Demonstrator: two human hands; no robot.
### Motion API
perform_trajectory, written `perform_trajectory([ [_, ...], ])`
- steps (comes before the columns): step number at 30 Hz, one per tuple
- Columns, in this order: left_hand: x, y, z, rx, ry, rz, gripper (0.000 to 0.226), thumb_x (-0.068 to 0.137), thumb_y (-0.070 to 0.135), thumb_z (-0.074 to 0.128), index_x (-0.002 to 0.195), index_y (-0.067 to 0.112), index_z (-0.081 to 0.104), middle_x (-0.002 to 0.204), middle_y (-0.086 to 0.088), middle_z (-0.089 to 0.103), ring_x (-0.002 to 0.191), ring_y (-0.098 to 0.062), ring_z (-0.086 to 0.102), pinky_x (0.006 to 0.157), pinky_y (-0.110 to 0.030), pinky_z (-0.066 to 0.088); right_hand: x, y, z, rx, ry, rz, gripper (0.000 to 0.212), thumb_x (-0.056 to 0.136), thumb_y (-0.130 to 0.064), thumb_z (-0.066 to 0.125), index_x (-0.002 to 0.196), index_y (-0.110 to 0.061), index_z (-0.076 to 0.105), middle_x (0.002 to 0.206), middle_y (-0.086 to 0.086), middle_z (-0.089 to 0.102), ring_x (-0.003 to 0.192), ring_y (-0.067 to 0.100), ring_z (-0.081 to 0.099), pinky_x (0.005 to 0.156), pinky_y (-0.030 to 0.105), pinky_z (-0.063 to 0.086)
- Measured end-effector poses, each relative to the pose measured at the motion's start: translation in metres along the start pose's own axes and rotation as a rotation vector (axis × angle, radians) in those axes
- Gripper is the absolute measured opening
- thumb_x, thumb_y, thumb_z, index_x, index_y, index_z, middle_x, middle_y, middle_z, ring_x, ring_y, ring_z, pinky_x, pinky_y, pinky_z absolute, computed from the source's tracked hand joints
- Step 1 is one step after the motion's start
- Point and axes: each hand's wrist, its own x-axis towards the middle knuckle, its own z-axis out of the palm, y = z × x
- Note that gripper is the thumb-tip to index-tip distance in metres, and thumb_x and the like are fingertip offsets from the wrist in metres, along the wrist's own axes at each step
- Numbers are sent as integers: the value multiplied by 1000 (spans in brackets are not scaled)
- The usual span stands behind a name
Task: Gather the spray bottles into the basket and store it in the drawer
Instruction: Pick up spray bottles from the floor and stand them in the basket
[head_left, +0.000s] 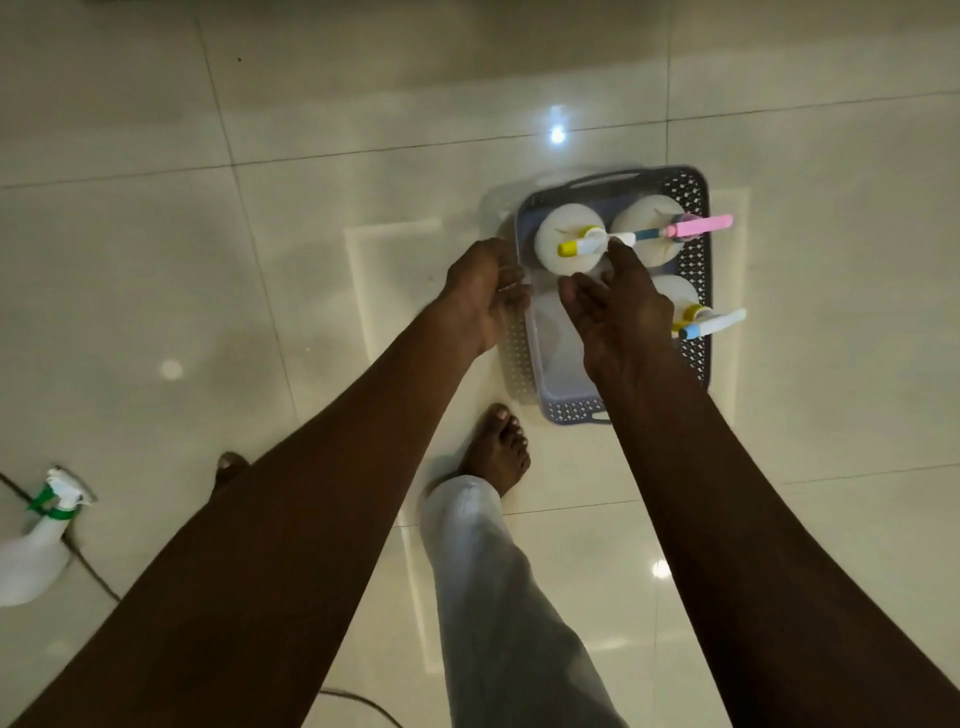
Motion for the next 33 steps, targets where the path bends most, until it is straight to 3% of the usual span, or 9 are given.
perform_trajectory([
  [2, -21, 6, -21, 33, 5, 31, 18, 102, 23, 56, 110, 8, 64, 106, -14, 70, 90, -28, 63, 86, -39, 54, -16, 11, -5, -63, 11, 35, 43, 103, -36, 66, 128, -2, 62, 104, 17, 71, 94, 26, 73, 84, 39, 66],
  [4, -41, 9, -44, 63, 20, 68, 25, 104, 26, 55, 122, 11, 64, 121, -12, 71, 102, -29, 66, 93, -40, 54, -34, 25, -6, -158, 22, 63, 43, 105, -43, 57, 125, -6, 63, 112, 13, 75, 102, 26, 75, 82, 39, 65],
  [6, -63, 15, -73, 69, 45, 108, 32, 105, 27, 55, 131, 10, 64, 133, -12, 69, 115, -30, 66, 101, -41, 53, -59, 45, 0, -236, 16, 60, 37, 106, -42, 54, 116, -9, 66, 113, 11, 77, 101, 25, 75, 77, 36, 63],
  [9, -96, 21, -115, 80, 93, 185, 36, 105, 27, 54, 135, 11, 65, 134, -10, 71, 123, -30, 67, 107, -43, 54, -100, 76, 17, -303, -48, 36, 25, 104, -30, 56, 110, -10, 69, 105, 9, 79, 96, 25, 75, 72, 35, 62],
  [17, -190, 40, -264, 9, 217, 368, 29, 103, 28, 59, 126, 15, 71, 124, -6, 76, 119, -26, 71, 104, -44, 56, -215, 172, 75, -540, -470, -75, 20, 105, -22, 60, 116, -9, 71, 114, 13, 80, 111, 30, 77, 95, 44, 61],
  [23, -229, 31, -406, -166, 414, 406, 25, 103, 19, 58, 122, 12, 72, 125, -11, 76, 122, -31, 70, 105, -46, 54, -271, 266, 122, -773, -609, -95, 25, 105, -18, 59, 122, -2, 69, 120, 18, 77, 115, 35, 74, 100, 49, 58],
  [30, -241, -2, -558, -374, 622, 446, 25, 101, 15, 61, 122, 7, 71, 124, -15, 75, 120, -33, 70, 96, -42, 56, -301, 377, 167, -1027, -736, -110, 17, 105, -17, 60, 116, -10, 71, 117, 13, 79, 112, 29, 76, 100, 49, 61],
  [33, -237, -18, -616, -386, 765, 486, 18, 100, 11, 61, 115, 7, 72, 117, -13, 75, 109, -29, 71, 96, -49, 59, -304, 425, 185, -1117, -777, -112, 14, 104, -16, 60, 112, -13, 72, 118, 16, 78, 112, 30, 76, 98, 49, 62],
])
